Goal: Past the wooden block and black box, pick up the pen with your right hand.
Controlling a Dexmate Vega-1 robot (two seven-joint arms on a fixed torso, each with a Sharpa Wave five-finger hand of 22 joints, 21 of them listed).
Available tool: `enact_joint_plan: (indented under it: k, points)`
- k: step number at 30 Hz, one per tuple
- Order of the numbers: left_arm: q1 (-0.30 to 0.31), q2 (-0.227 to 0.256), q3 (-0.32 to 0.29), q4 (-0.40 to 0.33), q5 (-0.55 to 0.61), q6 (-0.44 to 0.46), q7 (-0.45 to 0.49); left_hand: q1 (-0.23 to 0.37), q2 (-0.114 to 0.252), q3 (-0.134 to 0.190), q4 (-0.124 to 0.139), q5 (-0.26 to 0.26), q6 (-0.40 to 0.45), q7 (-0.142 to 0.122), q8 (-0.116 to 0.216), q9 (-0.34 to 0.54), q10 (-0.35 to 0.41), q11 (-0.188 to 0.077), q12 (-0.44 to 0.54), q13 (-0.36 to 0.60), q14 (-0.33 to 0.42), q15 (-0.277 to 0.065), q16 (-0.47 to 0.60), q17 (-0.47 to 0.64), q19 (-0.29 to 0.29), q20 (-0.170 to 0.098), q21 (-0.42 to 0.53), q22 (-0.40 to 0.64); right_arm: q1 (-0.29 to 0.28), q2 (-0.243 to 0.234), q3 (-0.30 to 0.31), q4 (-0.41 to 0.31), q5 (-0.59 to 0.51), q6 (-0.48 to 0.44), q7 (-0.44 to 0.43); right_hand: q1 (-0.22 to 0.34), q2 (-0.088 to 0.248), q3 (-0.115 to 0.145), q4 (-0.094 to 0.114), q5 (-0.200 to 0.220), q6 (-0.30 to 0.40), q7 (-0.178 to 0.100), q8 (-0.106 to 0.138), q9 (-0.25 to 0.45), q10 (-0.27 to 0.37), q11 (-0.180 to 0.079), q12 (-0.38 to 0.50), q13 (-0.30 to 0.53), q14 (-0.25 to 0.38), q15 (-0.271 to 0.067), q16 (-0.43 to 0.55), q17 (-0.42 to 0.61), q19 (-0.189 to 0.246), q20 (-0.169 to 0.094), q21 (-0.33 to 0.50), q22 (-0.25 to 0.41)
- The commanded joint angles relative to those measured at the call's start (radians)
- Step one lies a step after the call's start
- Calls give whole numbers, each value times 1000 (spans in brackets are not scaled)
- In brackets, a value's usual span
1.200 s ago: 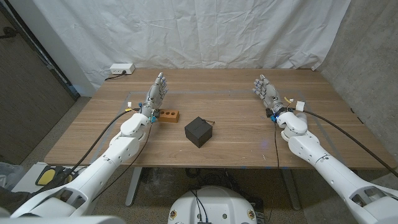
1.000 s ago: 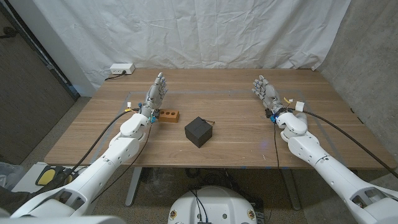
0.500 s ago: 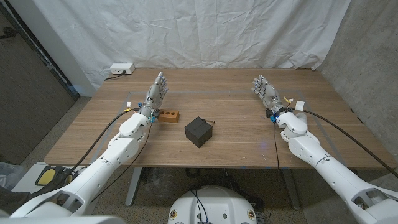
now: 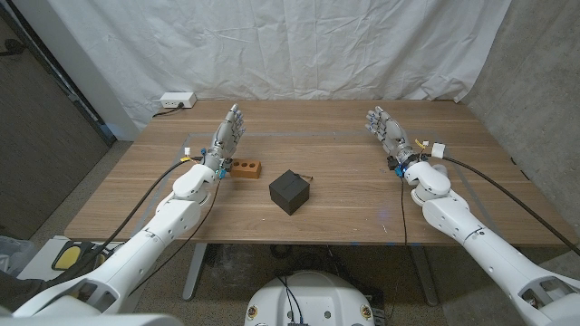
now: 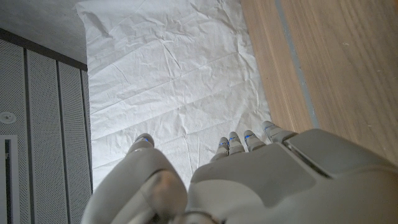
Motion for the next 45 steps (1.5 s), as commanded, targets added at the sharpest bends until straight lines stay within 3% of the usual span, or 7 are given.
enact_joint_plan:
  k: [1, 12, 25, 28, 45]
  points:
    - [20, 25, -6, -45, 11, 16, 17, 11, -1, 4, -6, 9, 0, 1, 2, 5, -2, 2, 6, 5, -3, 6, 7, 5, -8, -86, 6, 4, -15, -19, -4, -33, 0, 8, 27, 16, 3, 2, -11, -6, 10, -4, 4, 4, 7, -1, 7, 3, 8, 1, 3, 3, 9, -12, -3, 3]
    - [37, 40, -14, -66, 1, 24, 13, 17, 4, 5, -8, 11, 7, 2, 4, 5, 3, 1, 8, 6, 2, 8, 8, 5, -12, -80, 6, 4, -26, -30, -6, -43, -7, 31, 51, 31, 8, 7, -23, -11, -1, -31, -5, 5, 16, -5, 9, 4, 7, 4, 1, 3, 10, -7, -5, 3]
    - [35, 38, -8, -73, 14, 21, 20, 25, 8, 4, -11, 13, 10, 5, 4, 5, 4, 5, 7, 6, 4, 11, 9, 5, -14, -77, 6, 4, -28, -41, -14, -52, -39, 74, 72, 64, 19, 19, -45, -16, 30, -58, 3, 7, 20, -16, 9, 6, 9, 4, 1, 3, 9, -3, -9, 4]
    - [38, 44, -10, -85, 21, 34, 39, 26, 9, 4, -12, 13, 10, 4, 3, 5, 4, 5, 7, 6, 3, 12, 8, 5, -15, -76, 6, 4, -27, -41, -16, -54, -41, 80, 77, 75, 21, 22, -53, -18, 27, -66, 0, 8, 20, -18, 8, 6, 9, 6, 0, 3, 7, 12, -11, 4]
    - [39, 44, -8, -130, 34, 54, 74, 33, 10, 2, -15, 14, 11, 8, 2, 5, 6, 7, 7, 6, 6, 15, 8, 5, -14, -78, 8, 4, -2, -68, -23, -43, -61, 119, 143, 100, 22, 30, -72, -22, 26, -76, -3, 8, 20, -21, 8, 8, 8, 6, -1, 3, 8, 13, -13, 4]
